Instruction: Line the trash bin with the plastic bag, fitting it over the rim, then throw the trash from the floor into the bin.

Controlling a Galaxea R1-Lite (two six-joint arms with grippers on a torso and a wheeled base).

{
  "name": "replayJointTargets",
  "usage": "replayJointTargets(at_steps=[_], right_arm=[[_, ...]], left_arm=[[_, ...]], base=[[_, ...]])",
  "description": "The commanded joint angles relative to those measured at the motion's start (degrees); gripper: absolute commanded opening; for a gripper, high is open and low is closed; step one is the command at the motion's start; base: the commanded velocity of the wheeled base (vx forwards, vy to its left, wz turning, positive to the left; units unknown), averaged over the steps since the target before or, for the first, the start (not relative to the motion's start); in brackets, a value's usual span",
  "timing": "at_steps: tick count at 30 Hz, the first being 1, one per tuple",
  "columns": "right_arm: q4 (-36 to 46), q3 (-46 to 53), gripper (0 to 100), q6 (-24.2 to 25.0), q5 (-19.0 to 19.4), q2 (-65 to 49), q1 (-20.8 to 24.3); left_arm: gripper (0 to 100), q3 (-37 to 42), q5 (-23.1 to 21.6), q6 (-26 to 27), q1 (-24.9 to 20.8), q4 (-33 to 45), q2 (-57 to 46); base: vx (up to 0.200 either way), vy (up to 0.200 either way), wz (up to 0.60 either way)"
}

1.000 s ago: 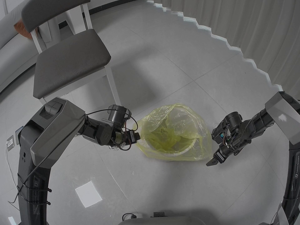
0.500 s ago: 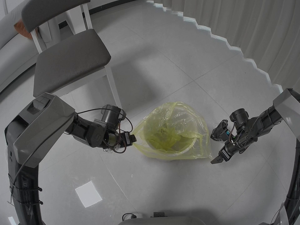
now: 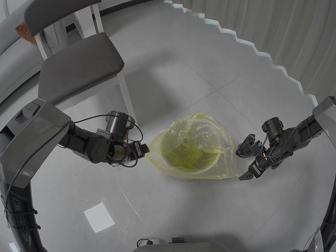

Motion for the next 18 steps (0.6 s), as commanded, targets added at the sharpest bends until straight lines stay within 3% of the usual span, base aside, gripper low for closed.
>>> replayJointTargets(at_steps=[1,4,18], right_arm=[[-0.08,0.56,100,-0.03,0.06,-1.55,-0.25],[-0.16,0.2,100,-0.03,0.06,-1.64,-0.25],[0.01,-0.06,100,1.47,0.06,-4.19,0.19]], left_arm=[[100,0.21,0.35,-2.48,0.16,-0.46,-1.92],[100,0.21,0.52,-2.31,0.34,-0.98,-1.66],[100,-0.05,0.52,0.42,-2.21,-0.55,-3.94]], base=[[0.0,0.0,0.0],[0.0,0.0,0.0],[0.2,0.0,0.0]])
